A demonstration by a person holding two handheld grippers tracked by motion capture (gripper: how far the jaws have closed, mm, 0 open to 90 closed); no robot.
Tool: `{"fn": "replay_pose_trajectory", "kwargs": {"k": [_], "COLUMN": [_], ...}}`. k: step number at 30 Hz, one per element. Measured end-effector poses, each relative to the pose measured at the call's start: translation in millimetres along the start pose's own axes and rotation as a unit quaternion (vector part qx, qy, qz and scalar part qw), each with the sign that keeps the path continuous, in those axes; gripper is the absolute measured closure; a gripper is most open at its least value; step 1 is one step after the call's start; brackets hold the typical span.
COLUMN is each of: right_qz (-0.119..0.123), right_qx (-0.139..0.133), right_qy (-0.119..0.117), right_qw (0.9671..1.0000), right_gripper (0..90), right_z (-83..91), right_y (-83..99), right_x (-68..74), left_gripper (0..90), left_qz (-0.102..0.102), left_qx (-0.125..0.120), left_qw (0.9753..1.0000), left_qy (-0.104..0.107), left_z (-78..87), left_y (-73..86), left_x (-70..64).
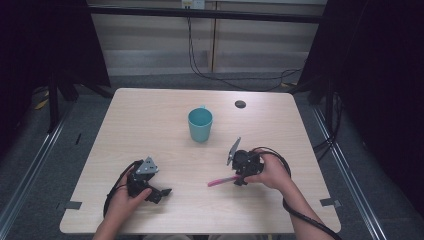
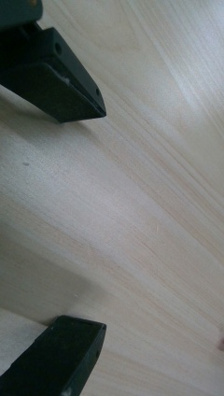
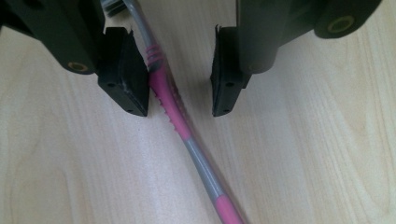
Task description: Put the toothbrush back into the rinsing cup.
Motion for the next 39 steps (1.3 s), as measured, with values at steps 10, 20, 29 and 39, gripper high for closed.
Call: {"fn": "replay_pose_trajectory", "kwargs": {"k": [10,20,29,39], "right_qz": [0.01,0.015,0.012,0.003], "right_qx": [0.008,0.007,0.006,0.014], "right_qy": [-0.003,-0.004,-0.006,-0.008], "right_qw": [0.9999,0.9999,0.9999,0.9999], "right_gripper": [58.4,57.5,58.9,65.4], "right_z": [0.0,0.2,-0.2,0.1], "right_y": [-2.3,-2.4,-2.6,-2.3], "right_x": [1.8,1.2,-0.4,-3.4], "left_gripper": [0.2,0.1,0.1,0.1], "left_qz": [0.0,-0.001,-0.001,-0.001], "left_qx": [-0.001,0.002,0.002,0.001], "left_qw": [1.0,1.0,1.0,1.0], "left_qy": [0.001,0.0,0.0,0.001], "left_z": [-0.1,0.2,0.3,0.2], "left_y": [0.0,0.0,0.0,0.0], "left_x": [0.0,0.2,0.2,0.2]}}
Point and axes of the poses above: each handheld gripper's, and its own axes: z roughly backward along the jaws, y roughly out of its underside, x roughly to its left, the point moved 5 cm from there along -z, roughly forward along the jaws, and after that the axes turned 8 degrees about y, right-handed, at the moved point
